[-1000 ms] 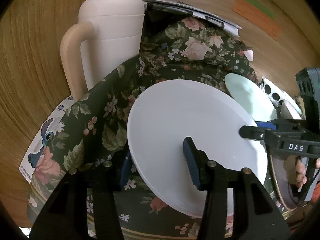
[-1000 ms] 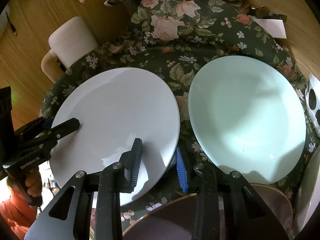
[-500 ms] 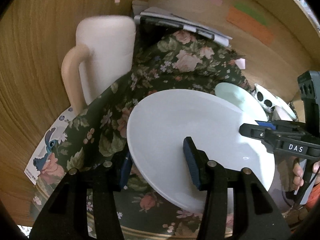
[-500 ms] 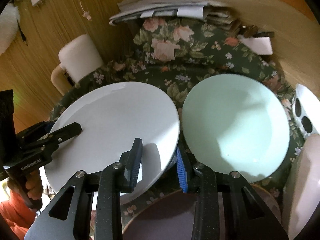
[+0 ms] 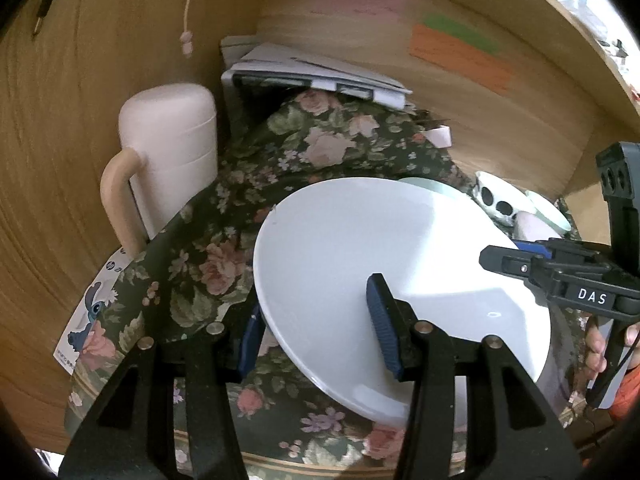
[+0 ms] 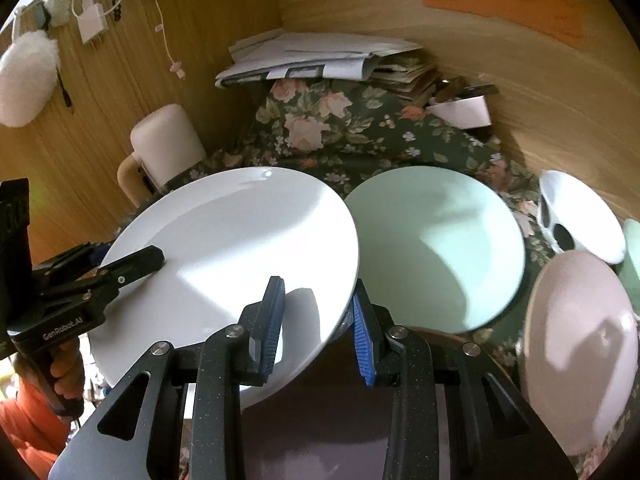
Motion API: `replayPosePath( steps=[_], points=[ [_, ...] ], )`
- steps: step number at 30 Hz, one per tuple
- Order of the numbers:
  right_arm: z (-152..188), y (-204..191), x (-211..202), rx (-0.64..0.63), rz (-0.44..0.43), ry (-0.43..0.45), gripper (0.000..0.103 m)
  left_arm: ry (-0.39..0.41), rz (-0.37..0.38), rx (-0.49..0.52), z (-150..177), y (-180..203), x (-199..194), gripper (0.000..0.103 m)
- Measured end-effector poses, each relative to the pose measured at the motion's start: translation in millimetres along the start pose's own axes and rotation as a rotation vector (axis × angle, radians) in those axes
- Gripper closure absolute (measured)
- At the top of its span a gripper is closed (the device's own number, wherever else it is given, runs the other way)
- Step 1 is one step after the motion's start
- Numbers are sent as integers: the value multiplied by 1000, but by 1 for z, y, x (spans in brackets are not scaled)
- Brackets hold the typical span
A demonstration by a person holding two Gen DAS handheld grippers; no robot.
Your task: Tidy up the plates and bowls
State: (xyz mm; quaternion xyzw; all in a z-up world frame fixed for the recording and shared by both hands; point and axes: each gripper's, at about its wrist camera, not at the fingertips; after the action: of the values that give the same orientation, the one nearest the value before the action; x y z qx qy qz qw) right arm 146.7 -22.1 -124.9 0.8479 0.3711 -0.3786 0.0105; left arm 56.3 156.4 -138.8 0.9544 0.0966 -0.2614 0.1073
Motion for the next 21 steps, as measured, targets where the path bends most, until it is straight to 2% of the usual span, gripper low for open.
replayPosePath(
  steps=[21],
  points=[
    [30,32,-68,60,74,67,74,10,91,77,9,63,-25,54]
  ],
)
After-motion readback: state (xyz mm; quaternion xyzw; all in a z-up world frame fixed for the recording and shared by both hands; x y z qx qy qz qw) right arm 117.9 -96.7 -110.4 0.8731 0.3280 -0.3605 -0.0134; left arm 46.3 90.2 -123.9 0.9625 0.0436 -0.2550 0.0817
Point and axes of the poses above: each gripper's, at about its wrist camera, not at the fingertips, and x roughly the way its jaws point, y to its right, z to its underside, and after that the axes turned 10 degrees about y, right-handed
